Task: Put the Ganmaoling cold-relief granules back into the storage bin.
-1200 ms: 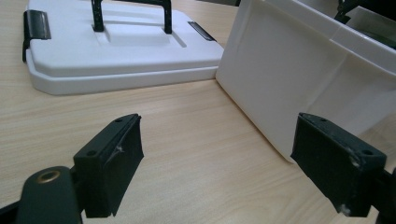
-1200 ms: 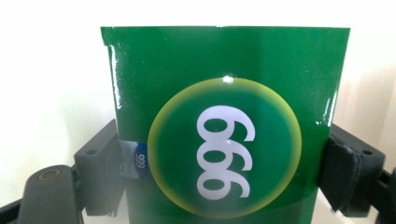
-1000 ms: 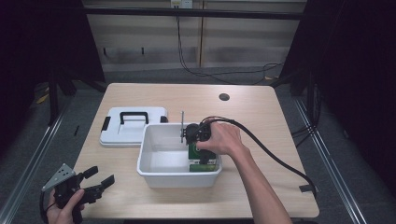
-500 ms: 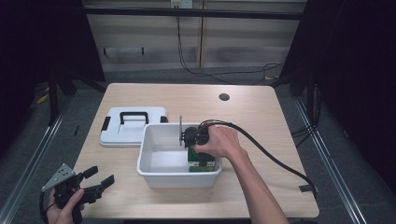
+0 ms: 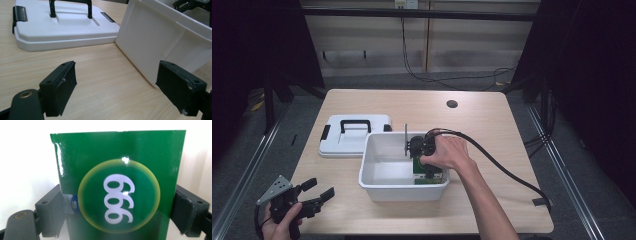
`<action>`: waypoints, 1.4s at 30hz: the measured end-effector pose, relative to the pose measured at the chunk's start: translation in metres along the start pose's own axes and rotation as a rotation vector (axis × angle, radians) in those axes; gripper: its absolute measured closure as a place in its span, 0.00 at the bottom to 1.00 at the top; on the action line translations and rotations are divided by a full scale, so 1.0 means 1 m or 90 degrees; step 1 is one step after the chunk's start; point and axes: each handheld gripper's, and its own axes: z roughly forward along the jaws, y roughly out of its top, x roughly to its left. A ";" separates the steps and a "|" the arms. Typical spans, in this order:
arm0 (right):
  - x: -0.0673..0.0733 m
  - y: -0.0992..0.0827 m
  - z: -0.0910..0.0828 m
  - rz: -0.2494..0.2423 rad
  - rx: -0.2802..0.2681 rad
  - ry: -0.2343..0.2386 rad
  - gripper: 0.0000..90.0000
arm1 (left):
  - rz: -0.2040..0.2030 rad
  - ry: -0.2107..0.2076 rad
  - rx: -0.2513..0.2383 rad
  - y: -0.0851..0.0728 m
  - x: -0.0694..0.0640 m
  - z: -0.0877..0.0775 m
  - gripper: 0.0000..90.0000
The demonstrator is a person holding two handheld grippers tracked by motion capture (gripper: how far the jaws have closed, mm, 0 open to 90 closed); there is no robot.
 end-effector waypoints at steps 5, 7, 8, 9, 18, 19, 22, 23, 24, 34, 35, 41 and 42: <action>0.000 -0.001 -0.003 0.000 -0.007 0.005 0.11 | -0.001 -0.001 -0.001 0.000 0.000 0.000 0.18; -0.001 -0.002 -0.004 0.000 -0.015 0.009 0.11 | -0.002 -0.002 -0.002 0.000 0.000 0.000 0.18; 0.000 -0.002 -0.005 0.000 -0.021 0.013 0.11 | 0.000 -0.001 0.000 0.000 0.000 0.000 0.18; 0.000 -0.002 -0.005 0.000 -0.021 0.013 0.11 | -0.003 -0.003 -0.001 0.000 0.000 0.000 0.18; -0.002 -0.008 -0.017 0.011 -0.039 0.013 0.11 | 0.000 0.004 0.002 0.000 0.000 0.001 0.18; -0.003 -0.010 -0.019 0.013 -0.044 0.017 0.12 | 0.000 0.003 0.006 0.000 0.000 0.001 0.18; -0.003 -0.015 -0.026 0.021 -0.067 0.015 0.12 | -0.002 0.003 0.006 -0.001 0.001 0.002 0.18; -0.002 -0.016 -0.028 0.025 -0.068 0.012 0.12 | -0.002 0.002 0.006 -0.001 0.001 0.002 0.18; -0.001 -0.018 -0.030 0.028 -0.071 0.010 0.13 | -0.003 0.002 0.006 0.000 0.001 0.002 0.18; -0.001 -0.034 -0.049 0.049 -0.157 0.005 0.16 | 0.000 0.001 0.005 0.000 0.001 0.002 0.18; 0.001 -0.037 -0.052 0.058 -0.178 -0.009 0.17 | 0.000 -0.001 0.005 0.000 0.000 0.003 0.18; 0.006 -0.044 -0.061 0.085 -0.237 -0.018 0.18 | 0.003 -0.001 0.007 0.000 -0.001 0.003 0.18; 0.006 -0.045 -0.062 0.089 -0.243 -0.024 0.18 | 0.003 0.002 0.006 0.000 0.000 0.002 0.18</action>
